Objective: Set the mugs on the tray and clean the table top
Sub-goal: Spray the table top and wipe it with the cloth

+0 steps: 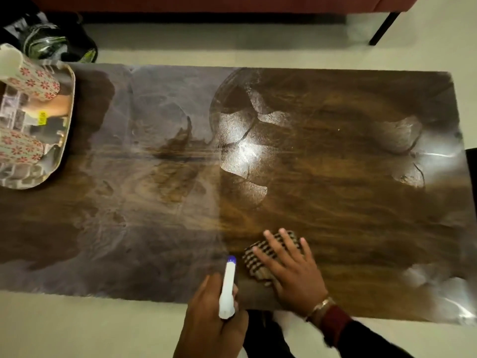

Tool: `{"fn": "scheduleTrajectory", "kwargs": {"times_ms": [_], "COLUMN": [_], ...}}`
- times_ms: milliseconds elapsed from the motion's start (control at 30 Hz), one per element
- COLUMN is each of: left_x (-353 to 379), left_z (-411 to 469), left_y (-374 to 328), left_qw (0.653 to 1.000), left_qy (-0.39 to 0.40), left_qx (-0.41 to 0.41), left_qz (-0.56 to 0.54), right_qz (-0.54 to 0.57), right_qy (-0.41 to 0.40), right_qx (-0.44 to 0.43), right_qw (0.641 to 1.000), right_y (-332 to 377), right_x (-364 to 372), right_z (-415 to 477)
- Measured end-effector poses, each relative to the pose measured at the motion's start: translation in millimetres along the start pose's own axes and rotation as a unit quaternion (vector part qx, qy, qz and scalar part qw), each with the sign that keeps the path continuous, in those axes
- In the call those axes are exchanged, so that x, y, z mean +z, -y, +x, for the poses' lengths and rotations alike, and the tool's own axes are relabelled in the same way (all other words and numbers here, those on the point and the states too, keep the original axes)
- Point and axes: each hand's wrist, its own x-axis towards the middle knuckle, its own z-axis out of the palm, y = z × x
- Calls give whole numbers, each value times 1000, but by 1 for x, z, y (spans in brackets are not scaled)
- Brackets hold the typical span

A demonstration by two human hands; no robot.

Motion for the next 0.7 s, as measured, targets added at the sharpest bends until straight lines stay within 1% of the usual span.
{"fn": "scheduleTrajectory", "kwargs": {"times_ms": [33,67,133,167,233,300,367,433,533,600,633,700], "left_x": [5,9,15,15,17,16,15,17,22,21,19,18], "left_z": [-4,-11,-24,-31,-42,-58,-66,-79,-90,-93,-94,-95], "left_y": [3,6,8,10,14,17,23,29,33,37,40,44], "left_qw": [998,995,987,983,976,972,971,970,969,968,969,975], "left_qy": [-41,-62,-87,-103,-129,-139,-135,-125,-128,-118,-102,-67], "left_qx": [-42,-78,-120,-135,-159,-178,-192,-200,-201,-214,-217,-205], "left_qz": [-15,-30,-64,-75,-73,-67,-50,-56,-70,-64,-60,-60], "right_qz": [6,13,34,49,78,87,86,78,74,61,54,41], "right_qy": [-1,-7,-15,-20,-33,-49,-56,-55,-49,-28,-18,-18], "right_qx": [55,119,244,292,357,378,360,297,163,69,38,20], "right_qw": [998,993,969,955,930,920,928,950,983,995,998,999], "right_y": [-18,-34,-61,-67,-66,-49,-29,8,87,126,131,119], "right_x": [-6,-13,-26,-32,-37,-37,-34,-22,7,20,26,30], "right_z": [-5,-9,-8,-4,7,14,18,13,3,-6,-9,-22]}}
